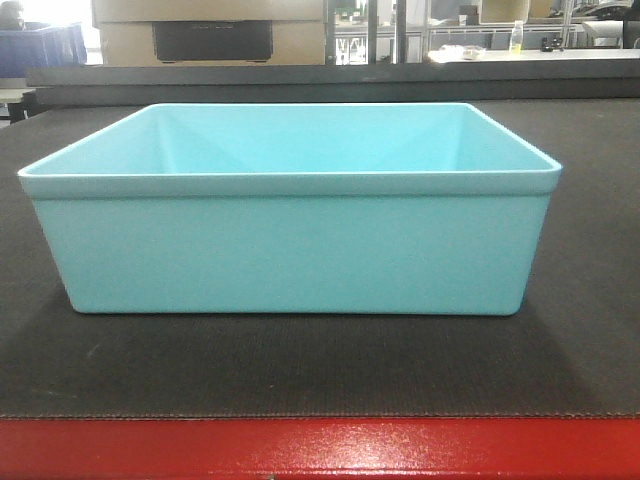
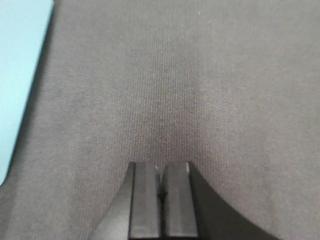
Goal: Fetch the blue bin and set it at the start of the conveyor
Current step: 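Open both grippers and lift them away from the bin rims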
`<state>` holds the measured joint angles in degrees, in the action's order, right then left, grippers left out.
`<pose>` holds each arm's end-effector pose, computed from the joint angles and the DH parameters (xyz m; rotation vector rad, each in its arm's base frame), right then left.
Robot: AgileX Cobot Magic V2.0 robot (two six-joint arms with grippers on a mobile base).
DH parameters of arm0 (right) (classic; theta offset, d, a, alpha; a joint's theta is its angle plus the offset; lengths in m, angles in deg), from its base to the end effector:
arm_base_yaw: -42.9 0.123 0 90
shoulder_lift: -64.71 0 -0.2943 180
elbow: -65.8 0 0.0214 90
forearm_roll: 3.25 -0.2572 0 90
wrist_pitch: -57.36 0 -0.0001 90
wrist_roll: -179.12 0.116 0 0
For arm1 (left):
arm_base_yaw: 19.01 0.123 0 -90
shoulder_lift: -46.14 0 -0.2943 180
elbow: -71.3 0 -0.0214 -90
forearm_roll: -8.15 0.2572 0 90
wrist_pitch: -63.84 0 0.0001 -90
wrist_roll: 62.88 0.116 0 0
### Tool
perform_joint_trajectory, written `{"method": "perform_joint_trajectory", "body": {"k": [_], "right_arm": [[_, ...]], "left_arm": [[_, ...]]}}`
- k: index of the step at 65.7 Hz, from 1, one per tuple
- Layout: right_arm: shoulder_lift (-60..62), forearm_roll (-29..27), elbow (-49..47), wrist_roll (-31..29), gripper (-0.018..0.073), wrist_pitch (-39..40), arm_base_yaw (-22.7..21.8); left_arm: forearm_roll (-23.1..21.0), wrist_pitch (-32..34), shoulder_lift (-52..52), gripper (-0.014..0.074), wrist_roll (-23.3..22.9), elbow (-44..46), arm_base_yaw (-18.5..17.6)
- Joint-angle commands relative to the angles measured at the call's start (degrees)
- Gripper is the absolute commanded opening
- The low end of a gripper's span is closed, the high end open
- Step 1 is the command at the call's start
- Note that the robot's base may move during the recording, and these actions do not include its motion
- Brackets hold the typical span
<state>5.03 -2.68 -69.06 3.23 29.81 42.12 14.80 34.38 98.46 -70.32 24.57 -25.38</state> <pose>0.1912 -0.0031 0.2537 0.0907 2.3086 0.0198 0.1679 -0.0121 0.2647 0.0615 2.2379 -0.0121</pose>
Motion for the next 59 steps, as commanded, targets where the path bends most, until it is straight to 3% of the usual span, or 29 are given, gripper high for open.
{"method": "perform_joint_trajectory", "body": {"k": [1, 31, 59], "right_arm": [[7.3, 0.8, 3.4, -0.5, -0.0162, 3.7, -0.1], [42.8, 0.8, 6.1, -4.1, -0.0162, 4.1, -0.1], [46.5, 0.8, 6.1, -4.1, -0.0162, 4.1, -0.1]], "left_arm": [[-0.4, 2.0, -6.9, -0.0111, 0.2, -2.3, 0.1], [-0.4, 1.6, -36.2, -0.0111, 0.2, -3.2, 0.1], [-0.4, 1.9, -39.7, -0.0111, 0.2, -3.2, 0.1]]}}
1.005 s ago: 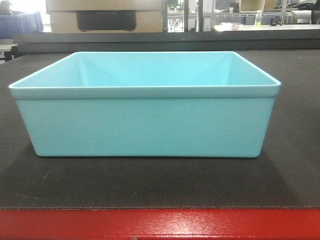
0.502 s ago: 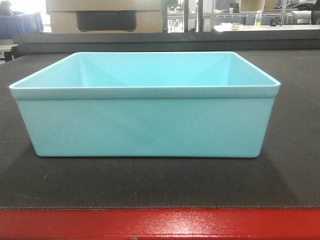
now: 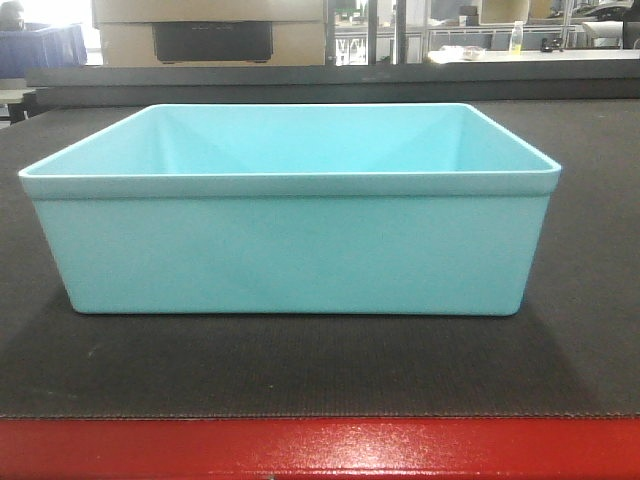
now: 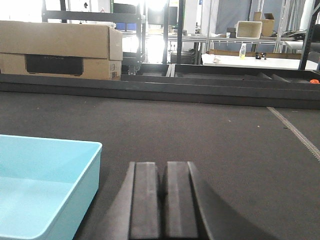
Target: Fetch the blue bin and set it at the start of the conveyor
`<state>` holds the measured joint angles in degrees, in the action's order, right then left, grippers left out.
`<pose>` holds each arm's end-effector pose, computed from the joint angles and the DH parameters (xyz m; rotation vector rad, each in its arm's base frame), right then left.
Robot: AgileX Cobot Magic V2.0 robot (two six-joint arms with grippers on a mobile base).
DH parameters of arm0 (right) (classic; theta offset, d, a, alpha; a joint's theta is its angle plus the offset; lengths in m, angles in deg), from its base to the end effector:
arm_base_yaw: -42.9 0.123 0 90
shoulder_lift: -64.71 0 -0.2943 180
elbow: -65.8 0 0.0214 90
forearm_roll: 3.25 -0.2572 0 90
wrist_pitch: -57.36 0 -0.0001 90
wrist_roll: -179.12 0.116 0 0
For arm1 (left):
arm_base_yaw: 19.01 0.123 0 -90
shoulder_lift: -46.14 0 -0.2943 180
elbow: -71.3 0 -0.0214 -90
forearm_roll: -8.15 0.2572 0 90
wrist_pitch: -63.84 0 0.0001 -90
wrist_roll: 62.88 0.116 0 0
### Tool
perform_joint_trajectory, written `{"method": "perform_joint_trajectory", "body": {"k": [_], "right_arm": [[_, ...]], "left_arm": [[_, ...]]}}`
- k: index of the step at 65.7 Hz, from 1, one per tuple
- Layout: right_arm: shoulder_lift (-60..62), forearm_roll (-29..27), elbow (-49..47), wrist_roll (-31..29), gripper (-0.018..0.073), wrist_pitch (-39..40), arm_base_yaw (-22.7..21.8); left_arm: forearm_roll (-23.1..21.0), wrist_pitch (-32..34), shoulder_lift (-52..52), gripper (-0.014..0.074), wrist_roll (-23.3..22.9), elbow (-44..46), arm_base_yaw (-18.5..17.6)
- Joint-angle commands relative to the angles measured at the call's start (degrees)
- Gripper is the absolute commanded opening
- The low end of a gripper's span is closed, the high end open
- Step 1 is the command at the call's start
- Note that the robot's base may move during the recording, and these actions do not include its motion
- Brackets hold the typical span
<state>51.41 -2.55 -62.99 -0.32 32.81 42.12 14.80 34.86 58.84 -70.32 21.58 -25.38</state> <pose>0.0525 -0.0013 0.3225 0.0135 1.5543 -0.0158 0.0472 0.0013 0.3232 0.0223 1.5925 -0.0639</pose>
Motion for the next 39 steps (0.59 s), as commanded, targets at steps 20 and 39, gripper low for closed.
{"method": "perform_joint_trajectory", "body": {"k": [20, 39], "right_arm": [[0.1, 0.7, 0.0, -0.6, -0.0162, 1.1, -0.1], [0.1, 0.7, 0.0, -0.6, -0.0162, 1.1, -0.1]], "left_arm": [[-0.4, 1.4, -0.1, -0.0111, 0.2, -0.2, 0.1], [-0.7, 2.7, -1.4, -0.0111, 0.2, -3.5, 2.0]]}}
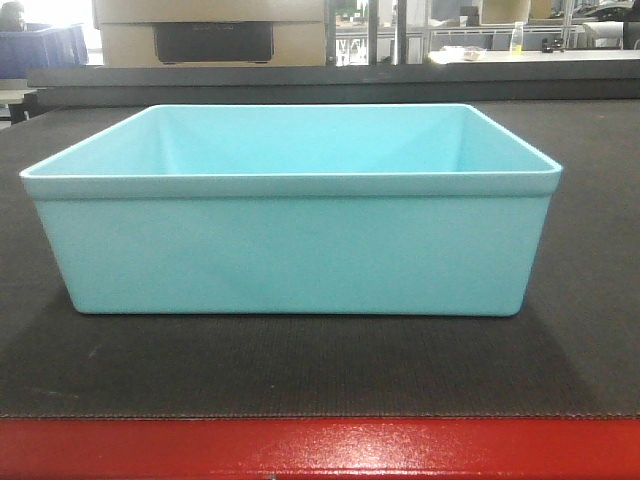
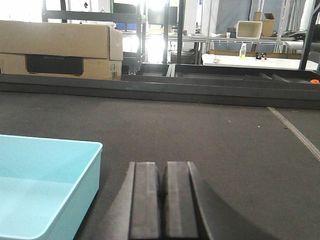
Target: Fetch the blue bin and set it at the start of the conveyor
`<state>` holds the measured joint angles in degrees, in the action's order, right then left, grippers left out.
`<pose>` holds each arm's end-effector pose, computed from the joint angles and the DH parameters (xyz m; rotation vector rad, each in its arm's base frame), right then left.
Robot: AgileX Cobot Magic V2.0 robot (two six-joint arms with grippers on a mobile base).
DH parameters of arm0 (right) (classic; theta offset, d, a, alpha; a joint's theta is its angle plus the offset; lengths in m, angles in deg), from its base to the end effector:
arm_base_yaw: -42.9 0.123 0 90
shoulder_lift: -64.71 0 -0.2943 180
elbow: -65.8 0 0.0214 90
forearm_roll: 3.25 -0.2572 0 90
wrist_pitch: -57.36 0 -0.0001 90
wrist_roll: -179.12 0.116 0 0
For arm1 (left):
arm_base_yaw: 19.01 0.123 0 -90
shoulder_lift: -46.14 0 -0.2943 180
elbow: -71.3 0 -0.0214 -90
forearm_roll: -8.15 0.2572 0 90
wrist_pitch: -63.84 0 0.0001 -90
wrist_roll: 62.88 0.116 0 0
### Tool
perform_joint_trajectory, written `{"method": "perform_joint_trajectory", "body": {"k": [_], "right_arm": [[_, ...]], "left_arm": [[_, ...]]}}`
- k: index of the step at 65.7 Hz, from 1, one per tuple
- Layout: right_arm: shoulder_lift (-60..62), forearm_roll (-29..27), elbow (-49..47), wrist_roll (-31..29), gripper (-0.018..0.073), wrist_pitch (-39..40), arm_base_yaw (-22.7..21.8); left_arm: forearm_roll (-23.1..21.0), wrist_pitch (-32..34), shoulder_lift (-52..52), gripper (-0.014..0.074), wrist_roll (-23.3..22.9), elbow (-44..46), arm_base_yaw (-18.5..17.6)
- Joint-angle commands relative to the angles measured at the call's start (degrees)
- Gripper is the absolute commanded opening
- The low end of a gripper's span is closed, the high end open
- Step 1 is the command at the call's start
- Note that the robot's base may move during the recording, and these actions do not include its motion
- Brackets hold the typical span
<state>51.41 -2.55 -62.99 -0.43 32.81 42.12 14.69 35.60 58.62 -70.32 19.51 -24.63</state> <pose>0.0525 -0.0013 0.3225 0.0121 1.5543 -0.0173 0.0512 0.0013 0.3127 0.0138 1.6120 -0.0550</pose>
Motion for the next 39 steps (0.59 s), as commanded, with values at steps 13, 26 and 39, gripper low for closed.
{"method": "perform_joint_trajectory", "body": {"k": [13, 26, 39], "right_arm": [[0.1, 0.7, 0.0, -0.4, -0.0162, 1.1, -0.1], [0.1, 0.7, 0.0, -0.4, -0.0162, 1.1, -0.1], [0.1, 0.7, 0.0, -0.4, -0.0162, 1.1, -0.1]], "left_arm": [[-1.6, 11.7, -4.9, -0.0111, 0.2, -13.0, 6.8], [-2.7, 22.6, -4.9, -0.0111, 0.2, -25.0, 7.7], [-3.4, 21.9, -4.9, -0.0111, 0.2, -25.7, 7.7]]}}
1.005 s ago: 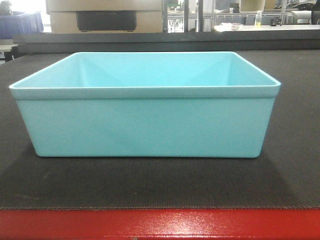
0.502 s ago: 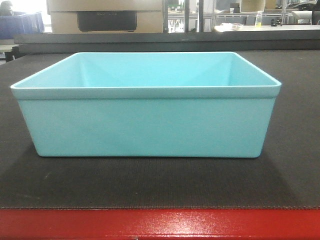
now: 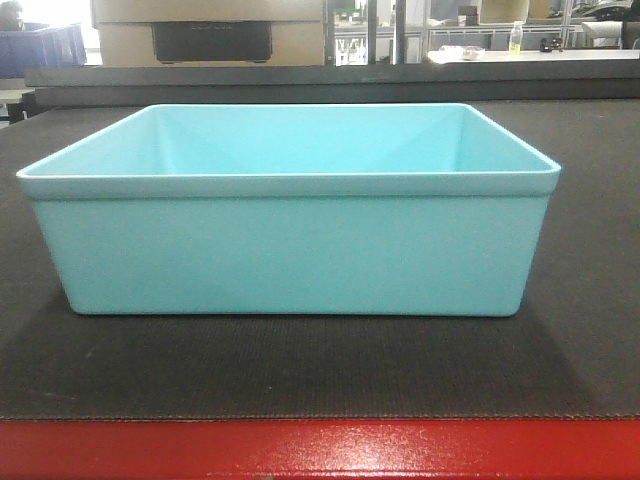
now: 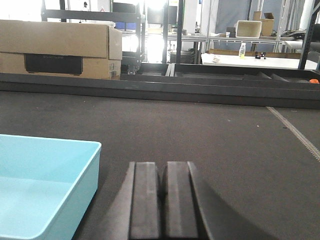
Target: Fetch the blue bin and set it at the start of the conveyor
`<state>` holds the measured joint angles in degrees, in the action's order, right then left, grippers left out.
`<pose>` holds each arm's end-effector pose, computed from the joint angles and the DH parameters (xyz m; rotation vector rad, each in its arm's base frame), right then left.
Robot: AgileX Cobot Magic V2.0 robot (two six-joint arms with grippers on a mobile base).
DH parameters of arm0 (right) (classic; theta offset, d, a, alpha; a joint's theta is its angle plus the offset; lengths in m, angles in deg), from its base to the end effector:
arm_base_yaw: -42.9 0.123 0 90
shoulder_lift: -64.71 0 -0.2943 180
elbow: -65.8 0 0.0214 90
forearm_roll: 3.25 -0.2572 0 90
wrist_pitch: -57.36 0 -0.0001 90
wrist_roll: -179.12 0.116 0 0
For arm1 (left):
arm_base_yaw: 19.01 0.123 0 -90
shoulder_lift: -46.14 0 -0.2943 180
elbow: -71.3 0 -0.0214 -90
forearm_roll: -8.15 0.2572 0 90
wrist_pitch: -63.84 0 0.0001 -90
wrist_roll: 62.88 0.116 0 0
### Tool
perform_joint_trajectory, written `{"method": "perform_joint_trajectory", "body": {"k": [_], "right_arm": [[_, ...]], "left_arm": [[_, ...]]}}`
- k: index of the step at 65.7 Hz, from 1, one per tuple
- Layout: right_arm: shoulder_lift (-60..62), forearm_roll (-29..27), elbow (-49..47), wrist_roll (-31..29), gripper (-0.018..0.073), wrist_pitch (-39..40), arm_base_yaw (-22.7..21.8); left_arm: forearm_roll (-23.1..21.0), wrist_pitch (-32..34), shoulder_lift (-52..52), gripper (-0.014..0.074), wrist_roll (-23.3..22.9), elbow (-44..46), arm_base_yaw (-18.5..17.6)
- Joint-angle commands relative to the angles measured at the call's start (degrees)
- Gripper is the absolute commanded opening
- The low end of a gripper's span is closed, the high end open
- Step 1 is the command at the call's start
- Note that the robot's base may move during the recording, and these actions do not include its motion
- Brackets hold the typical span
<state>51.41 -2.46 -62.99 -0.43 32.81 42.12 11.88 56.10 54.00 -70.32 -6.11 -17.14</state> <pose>0.0525 -0.0014 0.3225 0.0115 1.5543 -0.0189 0.0788 0.0036 0.1996 -0.0862 1.6208 -0.0181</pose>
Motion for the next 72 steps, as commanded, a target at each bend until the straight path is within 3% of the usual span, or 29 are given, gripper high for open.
{"method": "perform_joint_trajectory", "body": {"k": [1, 54, 72], "right_arm": [[0.1, 0.6, 0.0, -0.4, -0.0162, 1.1, -0.1], [0.1, 0.7, 0.1, -0.4, -0.0162, 1.9, -0.1], [1.4, -2.5, 8.5, -0.4, -0.0162, 6.5, -5.1]], "left_arm": [[-0.5, 1.5, -0.3, -0.0111, 0.2, 0.0, 0.2], [-0.5, 3.0, -0.3, -0.0111, 0.2, 0.0, 0.2], [-0.5, 3.0, -0.3, -0.0111, 0.2, 0.0, 0.2]]}}
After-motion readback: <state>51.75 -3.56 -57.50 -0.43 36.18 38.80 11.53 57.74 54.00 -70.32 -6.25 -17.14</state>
